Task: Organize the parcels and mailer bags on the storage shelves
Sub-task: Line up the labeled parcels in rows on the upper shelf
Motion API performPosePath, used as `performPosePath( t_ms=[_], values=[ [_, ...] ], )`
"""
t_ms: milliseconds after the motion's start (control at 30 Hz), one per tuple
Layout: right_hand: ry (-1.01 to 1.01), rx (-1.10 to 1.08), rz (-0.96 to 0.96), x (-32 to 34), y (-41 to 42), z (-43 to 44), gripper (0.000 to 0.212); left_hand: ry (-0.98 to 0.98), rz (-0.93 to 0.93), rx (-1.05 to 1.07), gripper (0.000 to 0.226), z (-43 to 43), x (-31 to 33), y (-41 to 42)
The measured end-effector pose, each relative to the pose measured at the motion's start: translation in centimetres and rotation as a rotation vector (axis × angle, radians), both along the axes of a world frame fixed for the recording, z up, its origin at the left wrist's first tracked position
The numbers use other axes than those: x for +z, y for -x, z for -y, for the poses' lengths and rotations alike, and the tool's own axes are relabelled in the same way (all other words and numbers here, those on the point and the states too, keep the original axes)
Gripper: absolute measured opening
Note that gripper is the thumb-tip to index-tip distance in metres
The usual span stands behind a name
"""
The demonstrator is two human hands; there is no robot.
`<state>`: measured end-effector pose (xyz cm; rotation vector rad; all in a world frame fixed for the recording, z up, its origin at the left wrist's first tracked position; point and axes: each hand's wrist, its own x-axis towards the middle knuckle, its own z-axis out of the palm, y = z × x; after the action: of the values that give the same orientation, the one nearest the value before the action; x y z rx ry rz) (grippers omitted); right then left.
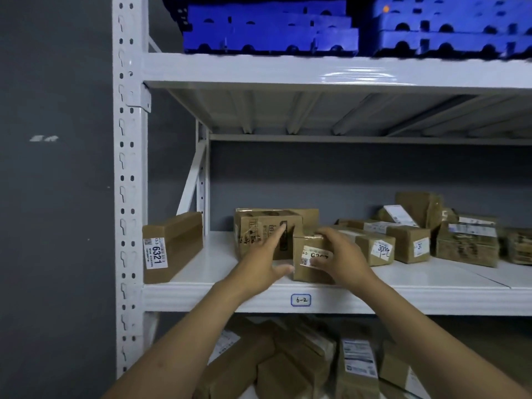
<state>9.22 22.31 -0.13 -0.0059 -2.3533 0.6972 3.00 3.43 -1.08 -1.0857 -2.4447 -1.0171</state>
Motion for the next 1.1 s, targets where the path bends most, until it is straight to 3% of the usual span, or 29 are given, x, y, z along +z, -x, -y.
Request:
performPosePath(
  t_ms=[167,367,467,733,833,1000,1100],
  values=[
    [0.177,0.157,-0.072,-0.1,-1.3,0.1,0.043,-0.165,0.035,-0.038,0.096,-1.2,-0.7,-1.4],
    [0.264,0.301,-0.132,0.1,-1.5,2.8,0.035,-0.259,-0.142,0.096,0.084,1.2,-0.3,-3.1],
    [0.224,0.363,-0.147,0.2,-0.9,5.4,0.034,-0.191,-0.248,0.216,0.081,3.3,-0.2,-3.6],
    [0.085,0.470,-0.050,-0.1,2.9,11.7,0.039,-0.082,-0.299,0.397,0.062,10.7,-0.1,-2.3],
    [0.031,0.440,-0.090,0.0,4.1,13.4,0.036,0.016,-0.339,0.421,0.063,12.5,0.5,-1.5],
    [-0.046,0.411,-0.064,0.2,6.3,15.0,0.039,0.225,-0.671,0.593,0.070,15.5,1.5,0.2],
    [-0.084,0.396,-0.052,0.4,7.1,15.8,0.041,0.303,-0.580,0.642,0.083,17.1,2.2,1.2]
  ],
)
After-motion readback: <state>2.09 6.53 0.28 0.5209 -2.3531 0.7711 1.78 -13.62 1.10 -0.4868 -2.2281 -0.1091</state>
